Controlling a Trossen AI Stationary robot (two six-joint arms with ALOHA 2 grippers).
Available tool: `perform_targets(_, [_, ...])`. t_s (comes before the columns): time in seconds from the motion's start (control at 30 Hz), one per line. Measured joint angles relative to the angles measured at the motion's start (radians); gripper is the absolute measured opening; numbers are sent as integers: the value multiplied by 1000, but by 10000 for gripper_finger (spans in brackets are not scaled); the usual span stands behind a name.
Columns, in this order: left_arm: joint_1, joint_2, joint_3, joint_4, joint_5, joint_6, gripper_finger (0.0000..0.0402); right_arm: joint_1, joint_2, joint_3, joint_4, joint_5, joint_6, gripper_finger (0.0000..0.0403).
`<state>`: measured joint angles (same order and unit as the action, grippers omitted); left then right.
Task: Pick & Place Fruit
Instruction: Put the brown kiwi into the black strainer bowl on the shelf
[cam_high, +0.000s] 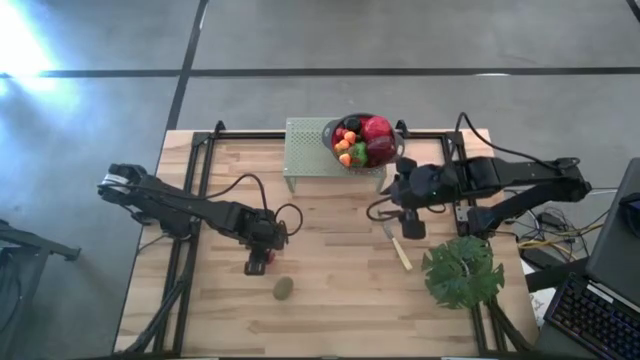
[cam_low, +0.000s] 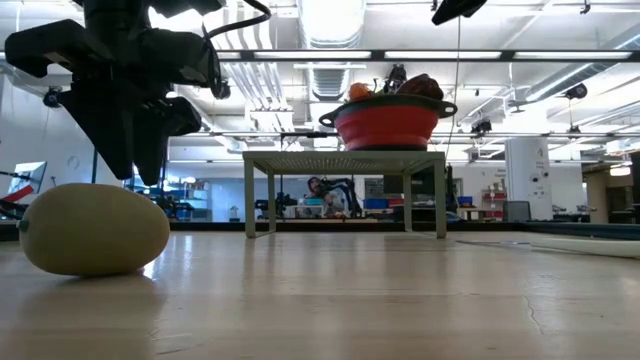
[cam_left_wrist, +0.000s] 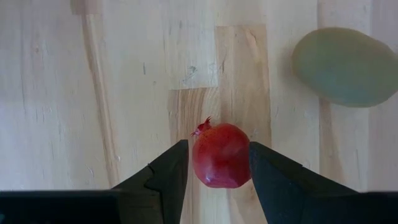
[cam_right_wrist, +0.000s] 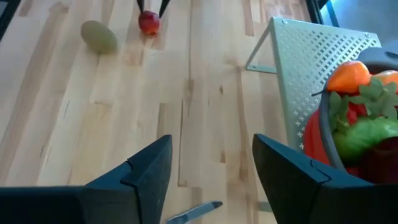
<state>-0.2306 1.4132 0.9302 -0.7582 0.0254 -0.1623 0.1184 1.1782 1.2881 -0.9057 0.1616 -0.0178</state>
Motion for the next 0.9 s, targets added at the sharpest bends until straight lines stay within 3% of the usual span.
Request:
perform_targets(0.27, [0, 0, 0, 27, 0, -10, 172, -1, 0, 0, 4, 0, -16, 198])
perform_targets(0.43, [0, 0, -2, 41, -7, -181, 172, -1, 0, 0, 4, -1, -41, 187])
perform_targets(0.63, [5, 1, 26, 54, -8, -221, 172, -1, 1, 0, 4, -1, -52, 172])
perform_targets(0.9, [-117, 4, 125, 65, -92, -486, 158, -1, 2, -2, -4, -1, -72, 149])
